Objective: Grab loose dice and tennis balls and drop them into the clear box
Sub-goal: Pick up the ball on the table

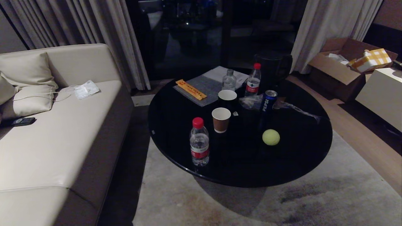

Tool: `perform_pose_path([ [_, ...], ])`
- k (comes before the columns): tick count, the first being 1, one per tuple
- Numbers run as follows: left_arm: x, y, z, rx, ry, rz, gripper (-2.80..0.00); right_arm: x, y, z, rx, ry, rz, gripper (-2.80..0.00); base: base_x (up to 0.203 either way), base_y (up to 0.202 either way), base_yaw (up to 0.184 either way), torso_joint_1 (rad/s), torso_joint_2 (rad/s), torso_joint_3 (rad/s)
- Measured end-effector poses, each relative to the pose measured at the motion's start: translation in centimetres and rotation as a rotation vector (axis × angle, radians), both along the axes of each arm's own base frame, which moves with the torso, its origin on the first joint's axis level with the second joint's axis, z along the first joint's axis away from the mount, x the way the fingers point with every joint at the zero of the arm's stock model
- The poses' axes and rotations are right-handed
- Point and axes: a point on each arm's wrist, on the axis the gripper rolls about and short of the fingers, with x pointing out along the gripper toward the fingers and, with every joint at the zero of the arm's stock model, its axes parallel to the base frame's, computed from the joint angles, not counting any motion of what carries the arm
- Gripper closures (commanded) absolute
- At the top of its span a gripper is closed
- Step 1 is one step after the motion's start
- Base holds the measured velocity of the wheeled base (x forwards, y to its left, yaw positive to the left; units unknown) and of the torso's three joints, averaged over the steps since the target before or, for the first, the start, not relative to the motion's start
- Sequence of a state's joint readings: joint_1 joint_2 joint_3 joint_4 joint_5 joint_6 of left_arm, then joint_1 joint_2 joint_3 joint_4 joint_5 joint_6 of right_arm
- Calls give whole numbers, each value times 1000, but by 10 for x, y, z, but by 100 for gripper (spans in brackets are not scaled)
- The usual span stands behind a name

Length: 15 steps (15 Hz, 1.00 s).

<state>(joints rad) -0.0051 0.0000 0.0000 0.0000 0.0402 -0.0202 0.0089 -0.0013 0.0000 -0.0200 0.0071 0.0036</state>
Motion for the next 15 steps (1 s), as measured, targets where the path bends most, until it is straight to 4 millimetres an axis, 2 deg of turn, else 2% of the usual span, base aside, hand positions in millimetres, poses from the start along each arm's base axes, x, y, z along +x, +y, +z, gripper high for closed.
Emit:
perform_pose_path([
  [12, 0, 0, 0, 7, 0, -3, 0, 0, 0, 0, -1, 0, 0, 0, 180, 0, -2, 2, 2, 2],
  [15, 0, 0, 0, 8, 0, -5, 0, 0, 0, 0, -2, 0, 1, 0, 37, 0, 0, -1, 1, 1],
])
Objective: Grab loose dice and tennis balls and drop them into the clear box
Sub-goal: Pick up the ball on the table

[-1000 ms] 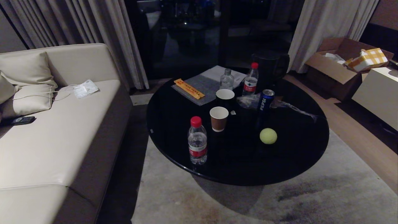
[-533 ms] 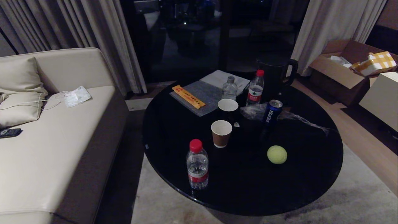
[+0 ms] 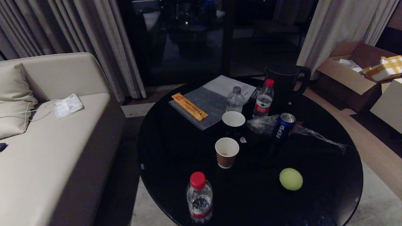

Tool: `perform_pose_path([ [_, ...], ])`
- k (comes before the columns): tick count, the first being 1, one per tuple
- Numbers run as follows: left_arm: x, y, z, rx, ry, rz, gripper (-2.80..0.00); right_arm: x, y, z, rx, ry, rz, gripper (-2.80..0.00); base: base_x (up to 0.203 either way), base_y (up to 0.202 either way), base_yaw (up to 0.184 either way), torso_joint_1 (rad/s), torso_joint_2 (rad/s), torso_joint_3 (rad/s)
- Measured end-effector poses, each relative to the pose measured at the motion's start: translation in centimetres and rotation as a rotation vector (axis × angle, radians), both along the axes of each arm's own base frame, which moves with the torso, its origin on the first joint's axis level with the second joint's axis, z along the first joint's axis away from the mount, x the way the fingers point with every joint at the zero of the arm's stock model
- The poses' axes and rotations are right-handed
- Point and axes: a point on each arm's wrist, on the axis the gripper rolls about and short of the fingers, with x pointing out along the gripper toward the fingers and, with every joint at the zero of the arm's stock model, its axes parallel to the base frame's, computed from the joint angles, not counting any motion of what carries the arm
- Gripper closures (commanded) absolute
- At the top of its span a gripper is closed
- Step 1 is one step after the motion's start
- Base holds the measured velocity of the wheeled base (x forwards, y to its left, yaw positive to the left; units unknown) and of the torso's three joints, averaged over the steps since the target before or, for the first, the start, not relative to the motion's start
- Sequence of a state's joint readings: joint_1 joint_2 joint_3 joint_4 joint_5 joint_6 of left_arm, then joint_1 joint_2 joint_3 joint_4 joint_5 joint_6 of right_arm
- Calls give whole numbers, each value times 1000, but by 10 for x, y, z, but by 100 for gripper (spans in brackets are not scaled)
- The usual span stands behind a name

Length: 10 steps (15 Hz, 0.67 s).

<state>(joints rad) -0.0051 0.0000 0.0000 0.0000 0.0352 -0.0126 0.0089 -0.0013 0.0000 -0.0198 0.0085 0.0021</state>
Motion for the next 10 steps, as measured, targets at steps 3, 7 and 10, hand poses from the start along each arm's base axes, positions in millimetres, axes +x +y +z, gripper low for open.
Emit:
perform_pose_path([
  [3, 0, 0, 0, -7, 1, 6, 0, 0, 0, 0, -12, 0, 1, 0, 0, 0, 0, 0, 0, 0],
  [7, 0, 0, 0, -10, 0, 6, 0, -1, 0, 3, -22, 13, 7, 0, 0, 0, 0, 0, 0, 0],
  [10, 0, 0, 0, -10, 0, 6, 0, -7, 1, 44, -20, 35, 28, 0, 0, 0, 0, 0, 0, 0],
])
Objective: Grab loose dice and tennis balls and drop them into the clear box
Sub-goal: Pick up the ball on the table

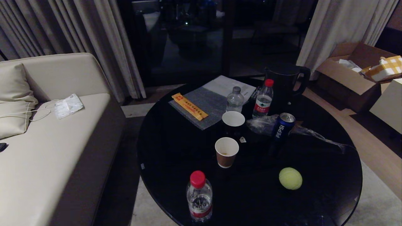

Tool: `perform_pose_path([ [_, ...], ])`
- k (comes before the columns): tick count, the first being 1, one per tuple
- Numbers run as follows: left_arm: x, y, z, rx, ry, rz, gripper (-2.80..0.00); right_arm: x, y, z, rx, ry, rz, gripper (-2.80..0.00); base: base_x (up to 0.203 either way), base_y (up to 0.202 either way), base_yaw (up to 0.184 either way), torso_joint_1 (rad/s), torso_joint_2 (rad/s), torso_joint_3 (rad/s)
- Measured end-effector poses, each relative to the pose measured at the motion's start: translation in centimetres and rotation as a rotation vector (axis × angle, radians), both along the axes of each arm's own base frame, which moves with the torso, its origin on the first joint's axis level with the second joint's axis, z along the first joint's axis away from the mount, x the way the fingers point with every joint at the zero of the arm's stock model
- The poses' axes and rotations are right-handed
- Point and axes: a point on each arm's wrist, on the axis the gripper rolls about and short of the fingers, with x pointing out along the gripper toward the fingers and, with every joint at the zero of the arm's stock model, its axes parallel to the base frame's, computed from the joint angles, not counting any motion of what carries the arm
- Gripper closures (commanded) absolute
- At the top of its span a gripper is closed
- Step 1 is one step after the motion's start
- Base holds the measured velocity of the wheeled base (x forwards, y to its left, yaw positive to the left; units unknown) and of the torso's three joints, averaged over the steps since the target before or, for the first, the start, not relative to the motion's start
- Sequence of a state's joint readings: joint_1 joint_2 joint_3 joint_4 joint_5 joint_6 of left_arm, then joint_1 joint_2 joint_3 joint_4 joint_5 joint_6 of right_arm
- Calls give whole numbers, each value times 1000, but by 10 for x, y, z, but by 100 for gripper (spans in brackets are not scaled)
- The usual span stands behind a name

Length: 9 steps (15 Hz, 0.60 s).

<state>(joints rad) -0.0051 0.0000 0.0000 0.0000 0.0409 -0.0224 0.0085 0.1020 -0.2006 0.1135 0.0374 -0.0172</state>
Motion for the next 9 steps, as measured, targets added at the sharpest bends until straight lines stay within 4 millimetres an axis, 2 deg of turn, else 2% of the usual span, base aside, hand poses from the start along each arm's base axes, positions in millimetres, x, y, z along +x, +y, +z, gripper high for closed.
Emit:
perform_pose_path([
  [2, 0, 0, 0, 0, 0, 0, 0, 9, 1, 29, 9, 92, 24, 0, 0, 0, 0, 0, 0, 0],
  [4, 0, 0, 0, 0, 0, 0, 0, 32, 2, 59, 37, 188, 61, 0, 0, 0, 0, 0, 0, 0],
  [7, 0, 0, 0, 0, 0, 0, 0, 90, 6, 91, 100, 357, 125, 0, 0, 0, 0, 0, 0, 0],
  [9, 0, 0, 0, 0, 0, 0, 0, 137, 14, 97, 142, 458, 167, 0, 0, 0, 0, 0, 0, 0],
])
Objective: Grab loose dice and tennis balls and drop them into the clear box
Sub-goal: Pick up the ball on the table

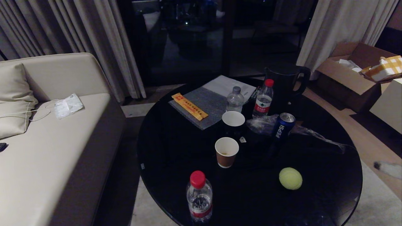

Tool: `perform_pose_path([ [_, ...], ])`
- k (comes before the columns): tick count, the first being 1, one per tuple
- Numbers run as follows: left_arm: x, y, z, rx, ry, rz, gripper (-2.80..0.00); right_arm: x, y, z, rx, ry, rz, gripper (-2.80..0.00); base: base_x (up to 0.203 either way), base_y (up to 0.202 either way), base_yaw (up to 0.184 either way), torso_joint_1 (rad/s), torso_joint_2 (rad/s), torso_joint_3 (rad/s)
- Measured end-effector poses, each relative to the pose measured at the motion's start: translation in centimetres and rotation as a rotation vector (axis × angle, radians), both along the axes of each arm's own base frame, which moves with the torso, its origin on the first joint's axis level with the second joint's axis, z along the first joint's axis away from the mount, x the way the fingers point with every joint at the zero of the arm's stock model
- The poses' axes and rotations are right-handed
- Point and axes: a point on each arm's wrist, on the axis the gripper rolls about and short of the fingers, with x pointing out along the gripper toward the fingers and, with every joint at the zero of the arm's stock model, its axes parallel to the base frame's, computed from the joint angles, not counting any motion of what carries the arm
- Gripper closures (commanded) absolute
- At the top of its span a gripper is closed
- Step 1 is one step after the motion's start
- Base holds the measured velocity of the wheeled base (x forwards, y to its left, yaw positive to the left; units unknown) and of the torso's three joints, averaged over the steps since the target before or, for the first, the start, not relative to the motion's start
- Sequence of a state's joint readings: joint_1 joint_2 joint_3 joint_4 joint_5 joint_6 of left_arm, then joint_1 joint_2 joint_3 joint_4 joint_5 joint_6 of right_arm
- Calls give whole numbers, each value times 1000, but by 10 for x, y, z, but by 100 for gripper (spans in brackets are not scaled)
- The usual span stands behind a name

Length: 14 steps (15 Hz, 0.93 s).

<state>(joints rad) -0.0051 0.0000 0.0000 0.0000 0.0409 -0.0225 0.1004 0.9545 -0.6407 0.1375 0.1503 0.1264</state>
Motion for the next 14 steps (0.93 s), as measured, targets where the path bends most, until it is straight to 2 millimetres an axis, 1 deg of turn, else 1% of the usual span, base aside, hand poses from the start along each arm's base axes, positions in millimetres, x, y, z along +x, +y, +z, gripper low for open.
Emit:
perform_pose_path([
  [2, 0, 0, 0, 0, 0, 0, 0, 47, 15, -6, 23, 103, 51, 0, 0, 0, 0, 0, 0, 0],
  [5, 0, 0, 0, 0, 0, 0, 0, 102, 37, -28, 20, 221, 100, 0, 0, 0, 0, 0, 0, 0],
  [6, 0, 0, 0, 0, 0, 0, 0, 118, 43, -38, 12, 256, 106, -280, 0, 0, 0, 0, 0, 0],
  [9, 0, 0, 0, 0, 0, 0, 0, 157, 52, -65, -66, 308, 68, -280, 0, 0, 0, 0, 0, 0],
  [12, 0, 0, 0, 0, 0, -1, 0, 180, 52, -87, -163, 338, 48, -280, 0, 0, 0, 0, 0, 0],
  [14, 0, 0, 0, 0, 0, 0, 0, 187, 48, -96, -196, 359, 48, -280, 0, 0, 0, 0, 0, 0],
])
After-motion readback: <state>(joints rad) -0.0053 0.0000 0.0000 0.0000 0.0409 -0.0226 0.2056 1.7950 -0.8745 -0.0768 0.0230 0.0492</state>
